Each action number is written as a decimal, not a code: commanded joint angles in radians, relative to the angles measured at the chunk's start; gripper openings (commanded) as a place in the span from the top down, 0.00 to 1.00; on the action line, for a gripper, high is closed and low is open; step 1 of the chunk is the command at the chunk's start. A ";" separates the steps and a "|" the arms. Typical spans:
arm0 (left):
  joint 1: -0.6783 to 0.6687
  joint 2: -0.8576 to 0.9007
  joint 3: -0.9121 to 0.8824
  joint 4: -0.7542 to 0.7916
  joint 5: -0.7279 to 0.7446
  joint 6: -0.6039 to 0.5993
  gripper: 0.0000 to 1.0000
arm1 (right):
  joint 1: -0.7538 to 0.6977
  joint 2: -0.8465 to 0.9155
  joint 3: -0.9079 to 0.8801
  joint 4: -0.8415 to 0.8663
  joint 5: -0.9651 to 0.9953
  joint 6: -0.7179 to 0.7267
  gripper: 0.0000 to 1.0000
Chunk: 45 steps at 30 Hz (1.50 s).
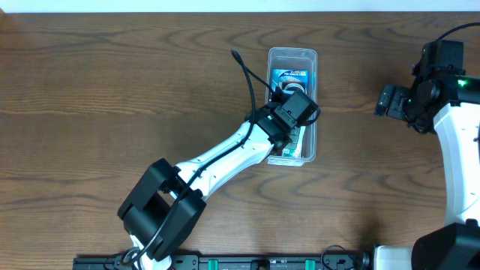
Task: Pack container
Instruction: 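Lower the dark bottle into the container beside the tube box, then open the left gripper and withdraw it from the container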
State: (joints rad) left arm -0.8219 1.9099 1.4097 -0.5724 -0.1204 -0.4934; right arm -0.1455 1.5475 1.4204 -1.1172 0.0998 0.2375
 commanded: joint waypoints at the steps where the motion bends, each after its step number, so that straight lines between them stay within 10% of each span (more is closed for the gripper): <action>1: 0.000 0.006 0.023 0.009 -0.026 0.002 0.69 | -0.005 0.003 0.002 -0.001 -0.003 0.012 0.01; 16: 0.000 0.006 0.023 0.018 -0.027 0.030 0.48 | -0.005 0.003 0.002 0.000 -0.003 0.012 0.01; 34: 0.000 -0.042 0.267 -0.159 -0.027 0.101 0.46 | -0.005 0.003 0.002 0.000 -0.003 0.012 0.01; 39: 0.000 -0.124 0.378 -0.322 -0.027 0.101 0.00 | -0.005 0.003 0.002 0.000 -0.003 0.012 0.01; 45: 0.000 -0.331 0.387 -0.408 -0.027 0.100 0.02 | -0.005 0.003 0.002 0.000 -0.003 0.012 0.01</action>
State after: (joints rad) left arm -0.8219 1.6821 1.7679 -0.9615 -0.1352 -0.4023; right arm -0.1455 1.5475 1.4200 -1.1172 0.1001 0.2375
